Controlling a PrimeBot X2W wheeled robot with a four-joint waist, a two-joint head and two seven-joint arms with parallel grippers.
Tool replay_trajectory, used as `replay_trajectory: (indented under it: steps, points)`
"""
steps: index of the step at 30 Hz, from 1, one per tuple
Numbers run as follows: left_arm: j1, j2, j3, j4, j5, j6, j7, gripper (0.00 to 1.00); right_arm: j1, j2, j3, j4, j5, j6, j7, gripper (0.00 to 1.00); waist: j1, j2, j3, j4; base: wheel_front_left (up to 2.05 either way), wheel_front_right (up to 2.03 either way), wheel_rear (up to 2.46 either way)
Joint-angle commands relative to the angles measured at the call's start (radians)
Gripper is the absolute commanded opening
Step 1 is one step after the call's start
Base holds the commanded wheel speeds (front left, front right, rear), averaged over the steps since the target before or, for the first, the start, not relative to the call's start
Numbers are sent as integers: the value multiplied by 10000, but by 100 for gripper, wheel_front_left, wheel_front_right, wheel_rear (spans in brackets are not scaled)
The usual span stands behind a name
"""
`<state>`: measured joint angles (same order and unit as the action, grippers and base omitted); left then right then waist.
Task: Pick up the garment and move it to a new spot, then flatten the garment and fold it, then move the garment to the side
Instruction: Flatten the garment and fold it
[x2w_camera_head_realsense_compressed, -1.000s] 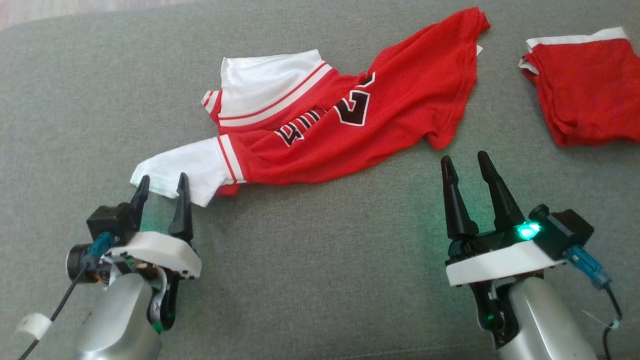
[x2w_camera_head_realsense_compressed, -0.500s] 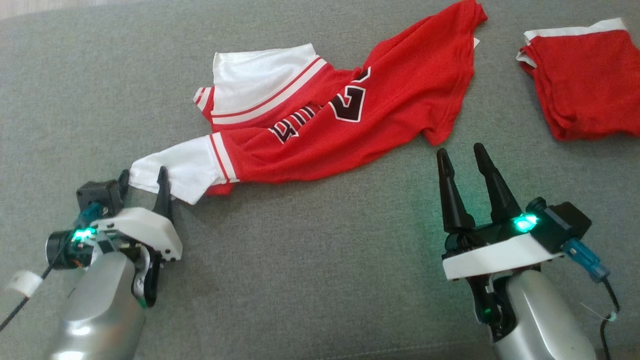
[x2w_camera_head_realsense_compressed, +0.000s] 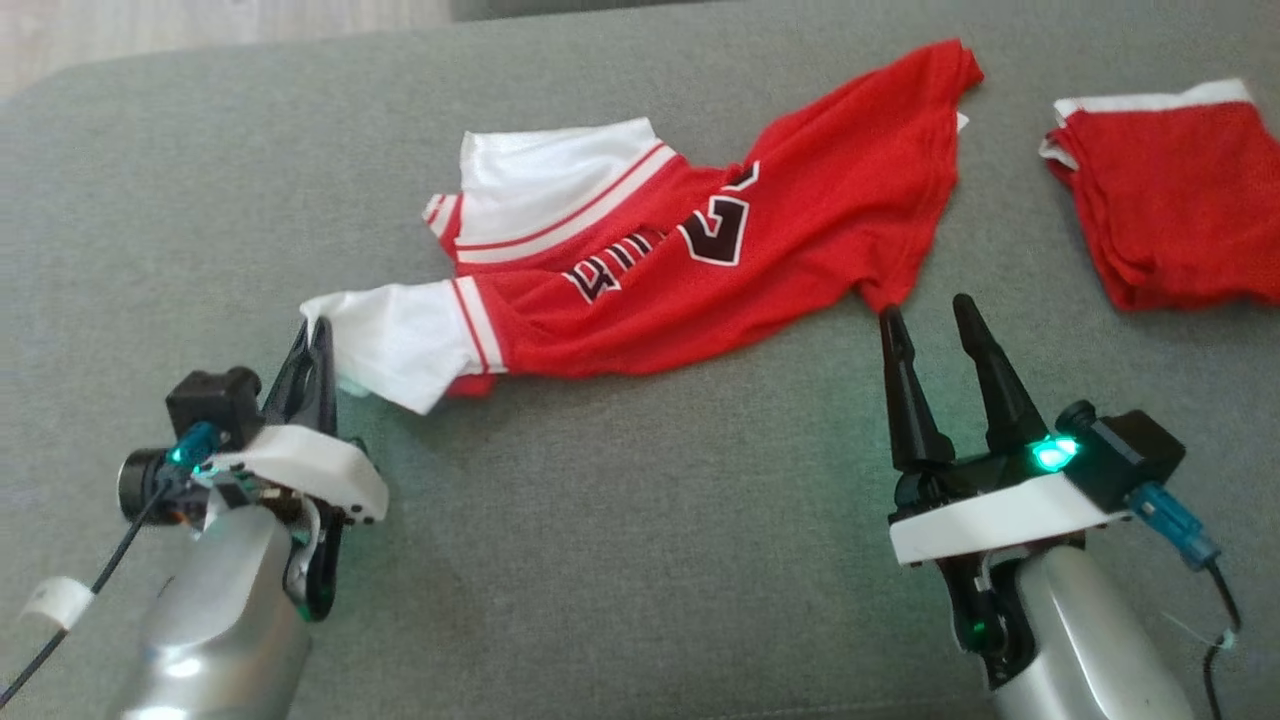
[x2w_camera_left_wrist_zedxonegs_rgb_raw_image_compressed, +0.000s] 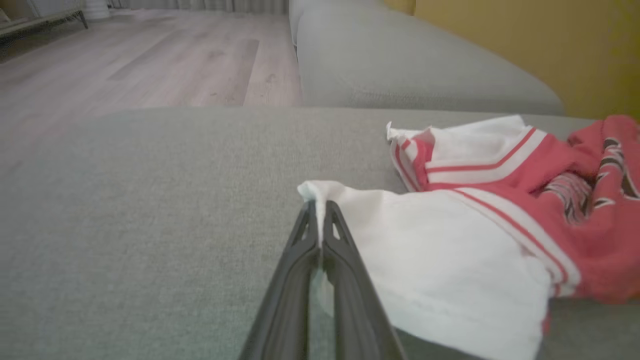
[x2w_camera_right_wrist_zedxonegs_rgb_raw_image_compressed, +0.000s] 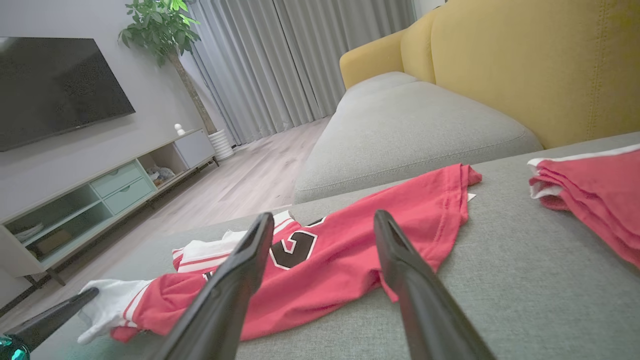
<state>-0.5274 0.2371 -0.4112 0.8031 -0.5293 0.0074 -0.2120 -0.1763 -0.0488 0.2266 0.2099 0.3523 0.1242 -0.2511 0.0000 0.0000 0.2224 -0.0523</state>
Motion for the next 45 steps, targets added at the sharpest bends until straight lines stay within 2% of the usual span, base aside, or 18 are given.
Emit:
replay_trajectory:
  steps: [1, 9, 13, 18, 22, 25, 26, 27, 30, 31, 36, 40, 45]
  points:
    - [-115, 278, 386, -506, 8, 12, -219, 0, -96, -14, 215, -243, 79, 65, -107, 100, 0, 0, -236, 202, 0, 0, 0]
    - [1177, 565, 291, -3111, 332, 308, -426, 0, 207, -14, 246, -74, 196, 65, -107, 100, 0, 0, -1007, 821, 0, 0, 0]
    - [1936, 972, 161, -4566, 376, 435, 60, 0, 340, -14, 256, 1, 276, 65, -107, 100, 0, 0, -1301, 1135, 0, 0, 0]
    - [2926, 1378, -821, -5959, 629, 313, 1715, 0, 369, -14, 374, 78, 371, 65, -107, 100, 0, 0, -1462, 1313, 0, 0, 0]
    - [3716, 1661, -1690, -6476, 449, -52, 3449, 0, 377, -14, 483, 126, 433, 65, -107, 100, 0, 0, -1538, 1345, 0, 0, 0]
    - [4009, 1805, -2011, -6674, 316, -121, 4302, 0, 361, -14, 544, 176, 447, 65, -107, 100, 0, 0, -1576, 1316, 0, 0, 0]
    - [4005, 1820, -1966, -6760, 329, -14, 4335, 36, 347, -14, 564, 189, 442, 65, -107, 100, 0, 0, -1583, 1290, 0, 0, 0]
    - [3952, 1844, -1890, -6835, 411, 137, 4283, 100, 332, -14, 577, 199, 430, 65, -107, 100, 0, 0, -1584, 1264, 0, 0, 0]
    - [3649, 1816, -1560, -7033, 641, 579, 3868, 100, 302, -14, 593, 216, 391, 65, -107, 100, 0, 0, -1573, 1170, 0, 0, 0]
    - [3649, 1816, -1560, -7033, 641, 579, 3868, 100, 302, -14, 593, 216, 391, 65, -107, 100, 0, 0, -1573, 1170, 0, 0, 0]
    - [2879, 1421, -694, -7293, 671, 1075, 2335, 100, 257, -14, 639, 223, 330, 65, -107, 100, 0, 0, -1498, 931, 0, 0, 0]
    - [2276, 1018, 89, -7229, 324, 960, 545, 100, 197, -14, 664, 195, 279, 65, -107, 100, 0, 0, -1415, 552, 0, 0, 0]
    - [1957, 901, 393, -6868, 102, 735, -24, 100, 148, -14, 682, 151, 247, 65, -107, 100, 0, 0, -1284, 106, 0, 0, 0]
